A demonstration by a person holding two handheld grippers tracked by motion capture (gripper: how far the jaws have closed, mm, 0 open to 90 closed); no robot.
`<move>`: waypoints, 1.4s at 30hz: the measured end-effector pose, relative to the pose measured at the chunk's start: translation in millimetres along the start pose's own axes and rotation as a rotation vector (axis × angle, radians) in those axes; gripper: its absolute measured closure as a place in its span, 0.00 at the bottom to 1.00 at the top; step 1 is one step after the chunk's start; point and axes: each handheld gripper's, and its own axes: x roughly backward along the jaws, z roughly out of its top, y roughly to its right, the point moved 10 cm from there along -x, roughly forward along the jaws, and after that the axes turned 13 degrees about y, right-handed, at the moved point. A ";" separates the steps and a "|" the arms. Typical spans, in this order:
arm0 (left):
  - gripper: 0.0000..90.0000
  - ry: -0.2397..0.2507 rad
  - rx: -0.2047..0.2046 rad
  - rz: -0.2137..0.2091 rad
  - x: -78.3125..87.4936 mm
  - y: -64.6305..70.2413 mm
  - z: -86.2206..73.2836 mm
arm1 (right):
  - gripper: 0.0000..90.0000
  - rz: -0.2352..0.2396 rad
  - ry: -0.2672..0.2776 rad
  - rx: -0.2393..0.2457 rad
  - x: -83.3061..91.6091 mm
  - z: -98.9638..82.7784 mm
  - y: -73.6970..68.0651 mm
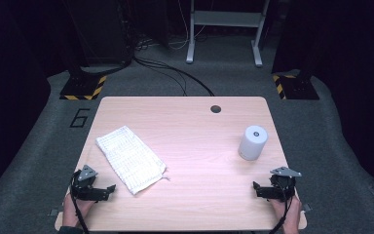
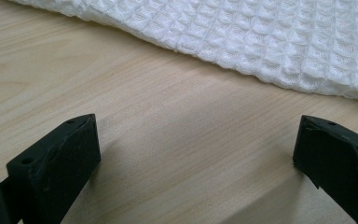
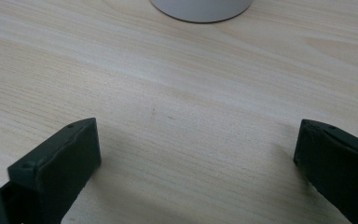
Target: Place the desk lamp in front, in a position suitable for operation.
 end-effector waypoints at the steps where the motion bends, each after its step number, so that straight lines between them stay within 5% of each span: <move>1: 0.00 0.004 0.001 0.002 -0.4 0.0 0.3 | 0.00 0.000 0.000 0.000 0.0 0.0 0.0; 18: 0.00 0.003 -0.002 0.001 -0.8 0.2 0.3 | 0.00 0.007 -0.020 0.001 -0.5 0.2 -0.1; 31: 0.00 0.003 -0.002 0.001 -0.8 0.2 0.3 | 0.00 0.011 -0.020 -0.063 10.4 1.5 1.3; 42: 0.01 0.003 -0.003 0.003 -0.8 0.0 0.4 | 0.00 0.013 0.011 -0.045 19.9 37.2 -1.0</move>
